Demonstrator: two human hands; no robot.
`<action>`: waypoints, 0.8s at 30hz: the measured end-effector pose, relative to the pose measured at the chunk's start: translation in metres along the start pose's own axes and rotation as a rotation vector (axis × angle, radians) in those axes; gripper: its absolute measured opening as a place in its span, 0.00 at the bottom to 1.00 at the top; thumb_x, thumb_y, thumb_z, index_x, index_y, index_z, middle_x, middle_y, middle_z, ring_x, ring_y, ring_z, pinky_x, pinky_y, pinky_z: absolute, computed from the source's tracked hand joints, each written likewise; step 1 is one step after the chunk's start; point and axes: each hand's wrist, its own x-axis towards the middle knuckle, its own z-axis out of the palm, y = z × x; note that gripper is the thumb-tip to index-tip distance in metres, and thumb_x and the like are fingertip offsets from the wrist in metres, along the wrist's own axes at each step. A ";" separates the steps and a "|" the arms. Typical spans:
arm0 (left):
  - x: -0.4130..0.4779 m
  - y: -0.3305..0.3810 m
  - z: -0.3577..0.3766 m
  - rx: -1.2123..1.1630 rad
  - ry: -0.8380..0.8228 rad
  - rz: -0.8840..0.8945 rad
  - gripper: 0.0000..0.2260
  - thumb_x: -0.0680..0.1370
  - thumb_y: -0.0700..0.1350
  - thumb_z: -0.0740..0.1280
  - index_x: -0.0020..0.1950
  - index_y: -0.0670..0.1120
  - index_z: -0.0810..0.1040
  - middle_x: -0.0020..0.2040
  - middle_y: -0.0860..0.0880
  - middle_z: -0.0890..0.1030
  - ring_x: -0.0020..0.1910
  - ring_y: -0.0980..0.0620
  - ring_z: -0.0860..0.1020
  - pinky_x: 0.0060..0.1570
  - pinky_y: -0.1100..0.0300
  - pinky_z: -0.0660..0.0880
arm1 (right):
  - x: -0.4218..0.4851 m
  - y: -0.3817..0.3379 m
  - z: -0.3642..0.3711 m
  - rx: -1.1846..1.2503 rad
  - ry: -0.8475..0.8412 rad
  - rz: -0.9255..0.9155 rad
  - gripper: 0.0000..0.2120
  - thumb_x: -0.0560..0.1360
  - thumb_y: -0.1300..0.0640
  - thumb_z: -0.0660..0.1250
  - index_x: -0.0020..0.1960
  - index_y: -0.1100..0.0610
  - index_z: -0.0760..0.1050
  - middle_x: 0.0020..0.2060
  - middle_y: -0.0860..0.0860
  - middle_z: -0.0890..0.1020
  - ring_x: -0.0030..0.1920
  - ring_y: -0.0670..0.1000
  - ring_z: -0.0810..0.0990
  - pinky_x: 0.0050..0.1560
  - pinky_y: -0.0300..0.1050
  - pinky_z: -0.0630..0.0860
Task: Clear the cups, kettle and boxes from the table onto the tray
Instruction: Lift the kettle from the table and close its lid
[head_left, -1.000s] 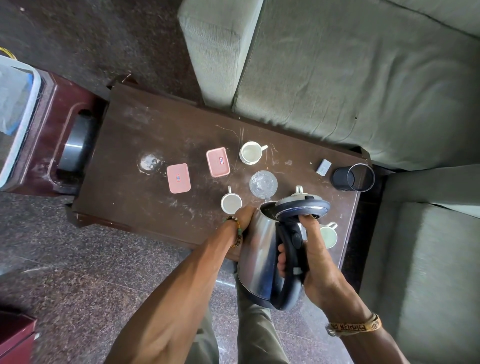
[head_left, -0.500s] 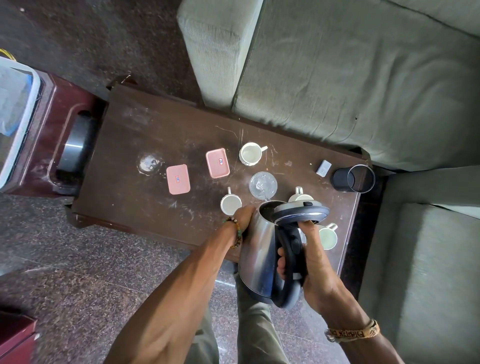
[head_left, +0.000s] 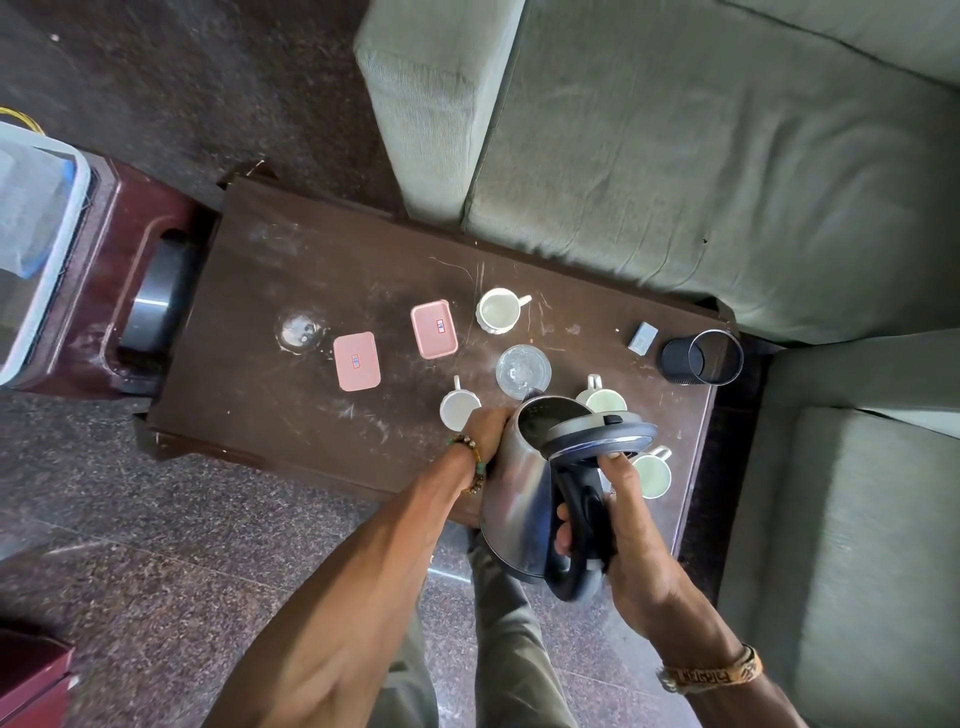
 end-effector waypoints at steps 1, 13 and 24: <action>-0.002 0.001 0.000 -0.007 0.006 0.004 0.10 0.73 0.50 0.66 0.34 0.48 0.79 0.39 0.48 0.82 0.43 0.47 0.77 0.49 0.51 0.74 | -0.001 0.001 -0.001 -0.009 -0.009 -0.006 0.45 0.65 0.18 0.53 0.42 0.60 0.78 0.31 0.58 0.79 0.33 0.51 0.77 0.41 0.46 0.73; -0.045 0.026 0.006 -0.068 0.075 0.115 0.11 0.71 0.49 0.65 0.31 0.48 0.80 0.36 0.46 0.83 0.38 0.49 0.77 0.46 0.49 0.75 | -0.026 0.002 -0.011 -0.067 -0.046 -0.023 0.46 0.58 0.13 0.55 0.37 0.56 0.82 0.33 0.61 0.80 0.36 0.56 0.75 0.45 0.52 0.70; -0.112 0.070 0.018 0.015 0.178 0.456 0.11 0.66 0.49 0.64 0.22 0.50 0.73 0.27 0.53 0.75 0.31 0.54 0.70 0.36 0.57 0.68 | -0.068 -0.019 -0.016 -0.132 -0.126 -0.101 0.53 0.62 0.14 0.51 0.42 0.66 0.77 0.36 0.65 0.75 0.36 0.58 0.73 0.43 0.51 0.70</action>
